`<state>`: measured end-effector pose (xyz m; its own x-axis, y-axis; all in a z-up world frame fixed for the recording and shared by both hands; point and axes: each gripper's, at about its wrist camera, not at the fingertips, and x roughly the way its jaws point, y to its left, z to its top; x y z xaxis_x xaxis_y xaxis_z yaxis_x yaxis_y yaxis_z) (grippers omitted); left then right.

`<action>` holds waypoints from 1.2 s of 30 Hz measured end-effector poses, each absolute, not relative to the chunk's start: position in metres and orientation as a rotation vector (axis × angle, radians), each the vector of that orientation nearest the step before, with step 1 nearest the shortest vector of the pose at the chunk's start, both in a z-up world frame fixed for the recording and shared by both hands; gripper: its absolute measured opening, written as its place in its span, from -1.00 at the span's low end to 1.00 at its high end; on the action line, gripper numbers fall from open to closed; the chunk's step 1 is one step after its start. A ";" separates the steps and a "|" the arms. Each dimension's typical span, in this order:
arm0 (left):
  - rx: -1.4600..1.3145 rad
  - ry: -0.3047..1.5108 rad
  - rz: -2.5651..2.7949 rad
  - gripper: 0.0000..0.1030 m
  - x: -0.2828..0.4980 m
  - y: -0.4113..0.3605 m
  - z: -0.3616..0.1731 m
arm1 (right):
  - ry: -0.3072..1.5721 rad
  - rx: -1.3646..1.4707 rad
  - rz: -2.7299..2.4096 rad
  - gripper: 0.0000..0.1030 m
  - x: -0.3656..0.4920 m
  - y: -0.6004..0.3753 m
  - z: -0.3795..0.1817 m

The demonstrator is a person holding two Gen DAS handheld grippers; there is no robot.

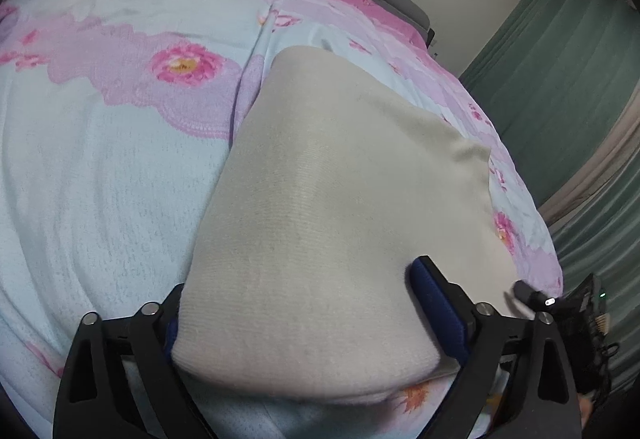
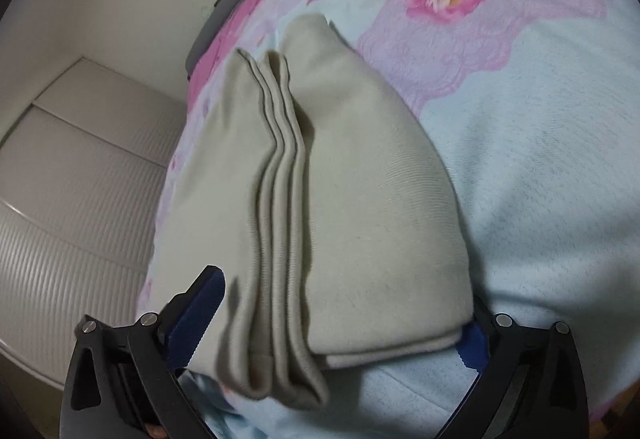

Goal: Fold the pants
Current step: 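Grasp the folded cream pants edge with the left gripper while the right gripper grasps beside it, then lift the folded pants with both grippers and carry them toward the bed corner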

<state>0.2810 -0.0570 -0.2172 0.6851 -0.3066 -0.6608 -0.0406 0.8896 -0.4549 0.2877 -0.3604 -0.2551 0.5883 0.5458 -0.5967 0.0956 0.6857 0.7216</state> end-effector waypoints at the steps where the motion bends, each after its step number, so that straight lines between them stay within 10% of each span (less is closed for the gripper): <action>1: -0.454 0.794 -0.149 0.70 0.279 -0.057 -0.216 | 0.918 0.811 0.309 0.98 0.287 -0.361 -0.254; 4: -0.436 0.771 -0.137 0.41 0.276 -0.059 -0.212 | 0.900 0.865 0.370 0.32 0.283 -0.362 -0.247; 11: -0.401 0.758 -0.147 -0.13 0.272 -0.063 -0.197 | 0.921 0.847 0.379 -0.11 0.287 -0.352 -0.244; 36: -0.487 0.624 -0.151 -0.30 0.264 0.036 -0.087 | 0.668 0.547 0.547 -0.21 0.278 -0.259 -0.079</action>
<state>0.2643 0.0360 -0.0865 0.8046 -0.2796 -0.5239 -0.0085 0.8767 -0.4810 0.2781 -0.2592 -0.0792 0.6585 0.6240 -0.4207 -0.2895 0.7261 0.6237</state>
